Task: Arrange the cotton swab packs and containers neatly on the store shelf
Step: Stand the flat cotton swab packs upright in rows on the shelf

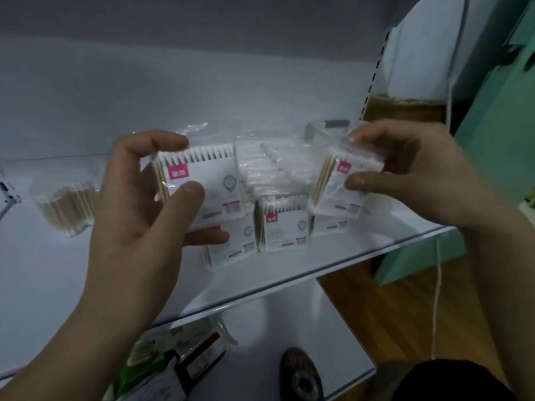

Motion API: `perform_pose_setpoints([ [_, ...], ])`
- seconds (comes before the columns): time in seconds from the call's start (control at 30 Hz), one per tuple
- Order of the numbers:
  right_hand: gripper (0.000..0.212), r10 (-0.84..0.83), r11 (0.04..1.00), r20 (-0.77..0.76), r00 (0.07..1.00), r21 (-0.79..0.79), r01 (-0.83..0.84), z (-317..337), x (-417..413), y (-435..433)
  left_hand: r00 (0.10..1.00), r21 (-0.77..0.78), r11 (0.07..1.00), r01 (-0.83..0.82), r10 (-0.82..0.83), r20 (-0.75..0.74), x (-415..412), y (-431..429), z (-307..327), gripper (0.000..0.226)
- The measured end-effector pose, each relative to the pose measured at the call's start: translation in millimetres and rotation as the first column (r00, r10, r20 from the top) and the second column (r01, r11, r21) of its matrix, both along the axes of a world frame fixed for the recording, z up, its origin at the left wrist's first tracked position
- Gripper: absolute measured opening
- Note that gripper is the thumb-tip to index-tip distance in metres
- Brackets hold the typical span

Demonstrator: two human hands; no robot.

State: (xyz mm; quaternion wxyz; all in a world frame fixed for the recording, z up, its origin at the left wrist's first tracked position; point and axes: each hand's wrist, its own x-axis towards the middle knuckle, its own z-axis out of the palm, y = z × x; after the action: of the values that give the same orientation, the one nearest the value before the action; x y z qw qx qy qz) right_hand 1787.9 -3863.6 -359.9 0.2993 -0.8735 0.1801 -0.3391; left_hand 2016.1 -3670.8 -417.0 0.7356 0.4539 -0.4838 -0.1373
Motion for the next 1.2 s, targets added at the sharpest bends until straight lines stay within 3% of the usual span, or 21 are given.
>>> perform_pose_setpoints([
  [0.13,0.040,-0.026,1.000,-0.124,0.992,-0.008,0.025,-10,-18,-16,1.000,-0.006,1.000,0.007,-0.007,0.025,0,-6,-4,0.034],
  [0.27,0.040,-0.106,0.979,-0.228,0.968,-0.193,0.062,-23,-10,-20,0.999,0.029,1.000,0.007,-0.008,0.036,-2,-14,-8,0.035],
  [0.67,0.037,-0.197,0.938,-0.249,0.948,-0.329,0.108,-41,4,-27,0.997,0.029,0.997,-0.071,0.071,-0.004,17,-21,-12,0.033],
  [0.8,0.047,-0.172,0.939,-0.288,0.942,-0.338,0.068,-38,0,-27,0.996,0.075,0.993,-0.087,0.086,0.018,26,-17,-10,0.048],
  [0.93,0.041,-0.205,0.921,-0.316,0.927,-0.382,0.073,-38,2,-27,0.993,0.125,0.985,-0.118,0.115,0.031,34,-14,-13,0.053],
  [1.1,0.039,-0.237,0.899,-0.314,0.920,-0.430,0.085,-38,3,-28,0.984,0.254,0.951,-0.174,0.174,0.021,61,-8,-17,0.118],
  [1.2,0.040,-0.226,0.903,-0.337,0.914,-0.424,0.067,-40,2,-30,0.964,0.295,0.919,-0.263,0.235,0.127,77,-7,-23,0.108],
])
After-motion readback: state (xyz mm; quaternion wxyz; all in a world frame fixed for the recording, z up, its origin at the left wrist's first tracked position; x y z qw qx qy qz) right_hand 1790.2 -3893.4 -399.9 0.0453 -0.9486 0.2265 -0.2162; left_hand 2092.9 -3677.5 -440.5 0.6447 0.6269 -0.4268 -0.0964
